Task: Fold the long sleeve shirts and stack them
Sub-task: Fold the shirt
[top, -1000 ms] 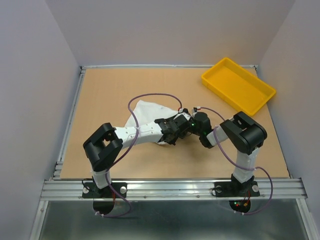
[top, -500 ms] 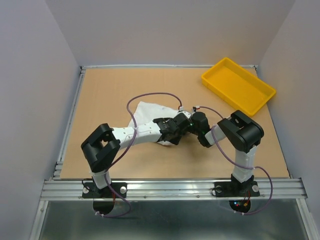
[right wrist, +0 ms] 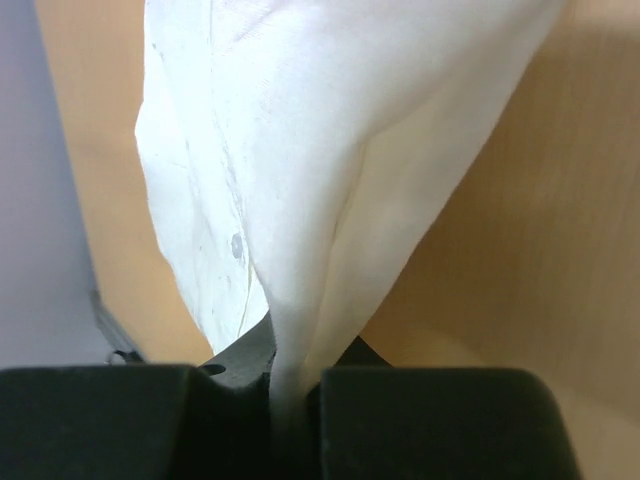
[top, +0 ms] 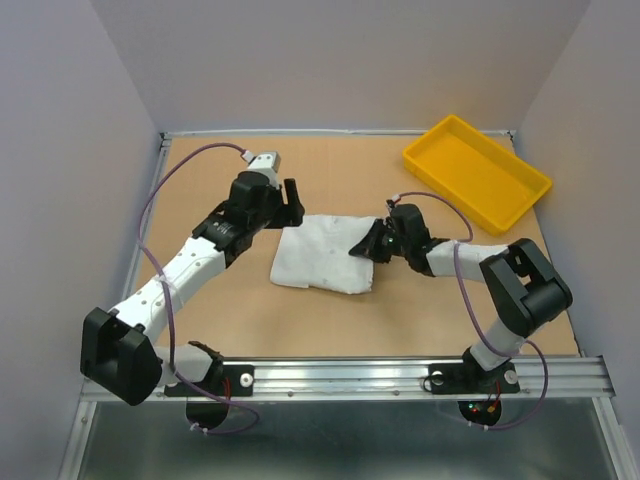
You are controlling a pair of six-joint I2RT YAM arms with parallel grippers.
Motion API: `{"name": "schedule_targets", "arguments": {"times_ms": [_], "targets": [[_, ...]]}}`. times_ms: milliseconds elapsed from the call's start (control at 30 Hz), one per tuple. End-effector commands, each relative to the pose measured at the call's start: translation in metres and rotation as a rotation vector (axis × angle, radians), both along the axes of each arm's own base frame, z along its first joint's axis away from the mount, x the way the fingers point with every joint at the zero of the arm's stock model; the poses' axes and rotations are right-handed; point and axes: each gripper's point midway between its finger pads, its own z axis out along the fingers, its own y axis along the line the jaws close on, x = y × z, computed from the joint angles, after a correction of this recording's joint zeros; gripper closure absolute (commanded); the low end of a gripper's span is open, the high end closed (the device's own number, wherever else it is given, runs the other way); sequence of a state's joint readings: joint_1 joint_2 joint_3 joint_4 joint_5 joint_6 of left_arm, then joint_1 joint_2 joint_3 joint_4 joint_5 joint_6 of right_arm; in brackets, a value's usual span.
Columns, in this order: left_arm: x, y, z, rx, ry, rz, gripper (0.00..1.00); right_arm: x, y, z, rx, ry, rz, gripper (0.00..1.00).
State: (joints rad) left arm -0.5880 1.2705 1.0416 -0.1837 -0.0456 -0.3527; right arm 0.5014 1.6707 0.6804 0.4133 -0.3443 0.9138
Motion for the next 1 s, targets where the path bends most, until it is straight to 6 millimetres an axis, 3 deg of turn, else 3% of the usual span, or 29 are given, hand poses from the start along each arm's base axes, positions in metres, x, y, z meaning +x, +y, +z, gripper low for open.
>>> {"name": "schedule_targets", "arguments": {"times_ms": [0,33,100,133,167,200,233,267,333,367,400,467,567,600,667,700,733,800,833,867,967], "targets": [[0.009,0.024,-0.013,-0.052,0.011,-0.009,0.22,-0.001,-0.02,0.031,-0.273,-0.069,0.156,0.99],[0.018,0.04,-0.013,-0.063,0.008,0.031,0.22,-0.011,-0.032,0.036,-0.335,-0.033,0.173,0.99],[0.023,0.055,-0.016,-0.067,0.007,0.07,0.22,-0.007,-0.048,0.05,-0.442,-0.048,0.169,0.99],[0.025,0.063,-0.016,-0.06,-0.002,0.094,0.22,0.007,-0.051,0.08,-0.484,-0.124,0.177,0.99],[0.031,0.076,-0.014,-0.064,-0.015,0.134,0.22,-0.006,-0.066,0.082,-0.555,-0.07,0.195,1.0],[0.031,0.084,-0.013,-0.063,-0.026,0.152,0.22,0.01,-0.074,0.112,-0.62,-0.146,0.169,0.99],[0.032,0.09,-0.011,-0.063,-0.034,0.171,0.22,0.012,-0.084,0.122,-0.67,-0.15,0.158,0.99],[0.034,0.101,-0.012,-0.061,-0.039,0.202,0.22,0.009,-0.106,0.126,-0.779,-0.113,0.127,1.0],[0.034,0.108,-0.014,-0.058,-0.041,0.217,0.22,0.013,-0.124,0.146,-0.88,-0.124,0.106,0.99],[0.034,0.111,-0.014,-0.058,-0.041,0.227,0.22,0.014,-0.133,0.171,-0.918,-0.141,0.079,0.99],[0.035,0.116,-0.019,-0.054,-0.03,0.243,0.22,0.021,-0.15,0.178,-1.013,-0.14,0.023,0.99],[0.035,0.12,-0.022,-0.057,-0.014,0.26,0.22,0.022,-0.167,0.209,-1.093,-0.145,-0.018,0.99],[0.036,0.125,-0.022,-0.075,-0.008,0.271,0.22,0.028,-0.19,0.209,-1.296,-0.073,-0.015,1.0],[0.036,0.126,-0.023,-0.078,-0.004,0.275,0.22,0.034,-0.192,0.22,-1.359,-0.1,-0.05,1.0],[0.035,0.13,-0.026,-0.076,0.007,0.289,0.22,0.044,-0.179,0.207,-1.416,-0.087,-0.024,0.99],[0.035,0.134,-0.028,-0.068,0.012,0.312,0.22,0.047,-0.163,0.21,-1.419,-0.12,-0.022,0.99],[0.035,0.137,-0.029,-0.063,0.015,0.323,0.22,0.05,-0.151,0.201,-1.428,-0.114,-0.016,0.99],[0.034,0.143,-0.032,-0.054,0.027,0.352,0.22,0.057,-0.124,0.167,-1.53,-0.097,0.057,0.99],[0.035,0.143,-0.032,-0.056,0.03,0.349,0.22,0.054,-0.099,0.158,-1.539,-0.13,0.083,0.99],[0.035,0.143,-0.033,-0.061,0.033,0.349,0.22,0.058,-0.083,0.125,-1.589,-0.098,0.144,0.99],[0.034,0.139,-0.032,-0.085,0.032,0.333,0.23,0.054,-0.039,0.092,-1.624,-0.133,0.246,0.99]]}}
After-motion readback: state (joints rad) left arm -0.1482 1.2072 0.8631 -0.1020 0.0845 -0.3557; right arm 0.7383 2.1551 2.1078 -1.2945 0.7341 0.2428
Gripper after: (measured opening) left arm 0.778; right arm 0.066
